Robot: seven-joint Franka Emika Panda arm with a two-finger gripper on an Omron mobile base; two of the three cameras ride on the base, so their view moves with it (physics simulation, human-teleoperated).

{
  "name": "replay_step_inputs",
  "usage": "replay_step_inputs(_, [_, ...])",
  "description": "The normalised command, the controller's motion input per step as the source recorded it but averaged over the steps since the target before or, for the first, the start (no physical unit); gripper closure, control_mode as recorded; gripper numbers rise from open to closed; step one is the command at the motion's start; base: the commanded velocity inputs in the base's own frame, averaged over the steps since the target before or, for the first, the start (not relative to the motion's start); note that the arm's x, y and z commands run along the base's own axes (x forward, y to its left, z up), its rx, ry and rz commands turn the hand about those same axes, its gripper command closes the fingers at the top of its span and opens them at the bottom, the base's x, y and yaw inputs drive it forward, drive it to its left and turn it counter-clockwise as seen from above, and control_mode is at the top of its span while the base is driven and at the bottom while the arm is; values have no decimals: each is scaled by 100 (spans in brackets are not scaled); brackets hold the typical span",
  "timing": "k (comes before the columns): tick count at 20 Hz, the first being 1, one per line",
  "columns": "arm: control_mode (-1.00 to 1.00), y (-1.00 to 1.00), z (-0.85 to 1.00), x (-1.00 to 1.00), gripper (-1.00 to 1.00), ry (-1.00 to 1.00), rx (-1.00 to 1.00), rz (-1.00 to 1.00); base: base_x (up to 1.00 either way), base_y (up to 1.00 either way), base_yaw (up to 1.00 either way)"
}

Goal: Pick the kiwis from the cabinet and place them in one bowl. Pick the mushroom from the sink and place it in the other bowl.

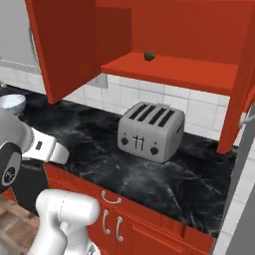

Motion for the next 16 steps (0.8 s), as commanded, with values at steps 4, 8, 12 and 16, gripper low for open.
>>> replay_step_inputs(4, [100, 0, 0, 0, 100, 0, 0, 0, 0, 23, 50])
replay_step_inputs(8, [100, 0, 0, 0, 100, 0, 0, 0, 0, 26, 49])
replay_step_inputs(12, [100, 0, 0, 0, 100, 0, 0, 0, 0, 26, 50])
replay_step_inputs(16, [100, 0, 0, 0, 100, 0, 0, 0, 3, 33, 45])
